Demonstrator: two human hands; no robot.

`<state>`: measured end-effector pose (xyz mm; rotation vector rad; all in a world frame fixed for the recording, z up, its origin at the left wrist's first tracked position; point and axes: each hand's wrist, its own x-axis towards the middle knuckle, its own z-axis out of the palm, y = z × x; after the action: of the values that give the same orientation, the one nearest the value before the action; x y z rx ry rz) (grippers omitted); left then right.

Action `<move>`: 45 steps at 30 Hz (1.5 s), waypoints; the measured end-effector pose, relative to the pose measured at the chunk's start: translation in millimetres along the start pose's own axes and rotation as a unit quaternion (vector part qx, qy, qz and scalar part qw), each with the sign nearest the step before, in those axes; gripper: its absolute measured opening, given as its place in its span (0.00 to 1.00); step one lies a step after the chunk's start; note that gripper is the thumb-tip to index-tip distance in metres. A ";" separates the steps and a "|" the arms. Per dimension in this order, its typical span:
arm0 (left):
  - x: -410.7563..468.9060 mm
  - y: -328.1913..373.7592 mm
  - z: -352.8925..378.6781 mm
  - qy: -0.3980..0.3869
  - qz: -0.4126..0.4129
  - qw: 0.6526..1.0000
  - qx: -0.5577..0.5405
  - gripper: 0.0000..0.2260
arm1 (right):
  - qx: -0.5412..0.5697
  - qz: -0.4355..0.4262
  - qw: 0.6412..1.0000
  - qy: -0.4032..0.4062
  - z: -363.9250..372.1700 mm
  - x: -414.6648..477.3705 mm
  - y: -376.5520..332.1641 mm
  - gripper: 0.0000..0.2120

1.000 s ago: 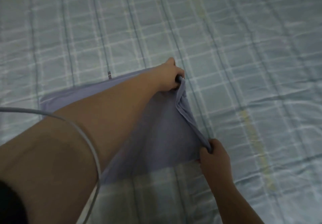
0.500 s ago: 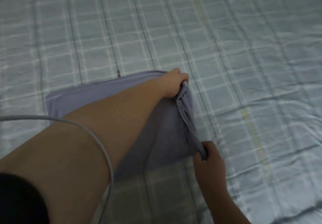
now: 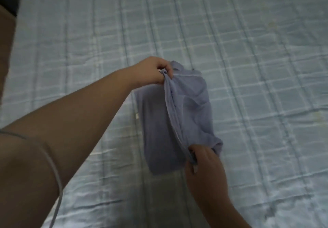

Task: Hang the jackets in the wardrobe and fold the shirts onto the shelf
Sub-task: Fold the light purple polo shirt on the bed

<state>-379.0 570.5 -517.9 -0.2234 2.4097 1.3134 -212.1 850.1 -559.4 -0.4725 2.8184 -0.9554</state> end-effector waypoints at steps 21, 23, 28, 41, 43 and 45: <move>-34.9 -140.0 62.4 0.268 -0.057 0.961 -0.028 0.23 | -0.067 -0.091 0.973 -0.202 88.2 -23.1 -24.7 0.19; -45.0 -135.6 71.8 0.305 -0.048 0.948 0.074 0.23 | -0.048 -0.076 0.987 -0.134 71.0 -5.7 -6.7 0.18; -89.4 -102.2 144.9 0.304 0.097 0.922 0.220 0.22 | -0.095 -0.068 0.993 -0.023 38.1 41.7 46.3 0.20; -193.2 -139.0 236.8 0.220 0.065 0.936 0.268 0.11 | -0.087 -0.121 0.980 -0.132 15.4 9.1 122.5 0.14; -198.8 -137.6 232.8 0.240 0.061 0.936 0.251 0.08 | -0.047 -0.106 0.986 -0.119 11.0 11.6 125.0 0.11; -203.5 -136.7 233.5 0.235 0.068 0.941 0.236 0.06 | -0.035 -0.127 0.984 -0.121 2.6 11.9 133.1 0.09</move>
<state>-89.9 681.3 -654.8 -0.2587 3.1094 0.7452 -256.2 944.6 -643.0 -0.9105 2.6184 -0.7790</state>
